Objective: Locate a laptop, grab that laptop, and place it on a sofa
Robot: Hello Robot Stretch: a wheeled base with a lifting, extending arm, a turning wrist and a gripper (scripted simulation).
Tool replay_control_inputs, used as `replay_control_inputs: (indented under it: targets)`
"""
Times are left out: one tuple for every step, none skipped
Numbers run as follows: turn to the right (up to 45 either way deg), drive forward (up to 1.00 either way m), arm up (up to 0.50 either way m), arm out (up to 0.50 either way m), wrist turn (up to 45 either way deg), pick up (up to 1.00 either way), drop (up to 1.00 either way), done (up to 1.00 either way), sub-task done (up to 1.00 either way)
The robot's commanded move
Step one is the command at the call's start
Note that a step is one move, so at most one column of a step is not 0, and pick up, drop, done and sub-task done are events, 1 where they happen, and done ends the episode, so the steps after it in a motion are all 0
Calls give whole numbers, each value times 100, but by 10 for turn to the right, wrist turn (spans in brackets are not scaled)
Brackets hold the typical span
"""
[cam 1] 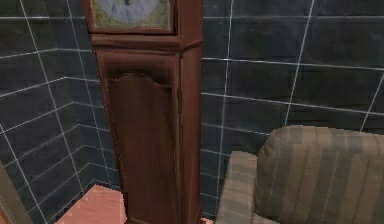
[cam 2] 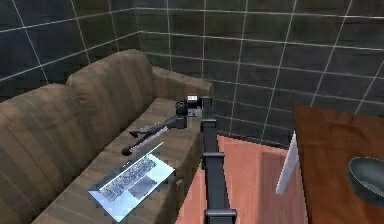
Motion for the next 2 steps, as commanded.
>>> replay_control_inputs:
  targets:
    - [0, 0, 0, -8, 0, 0, 0, 0, 0]
    - [0, 0, 0, 0, 0, 0, 0, 100, 0]
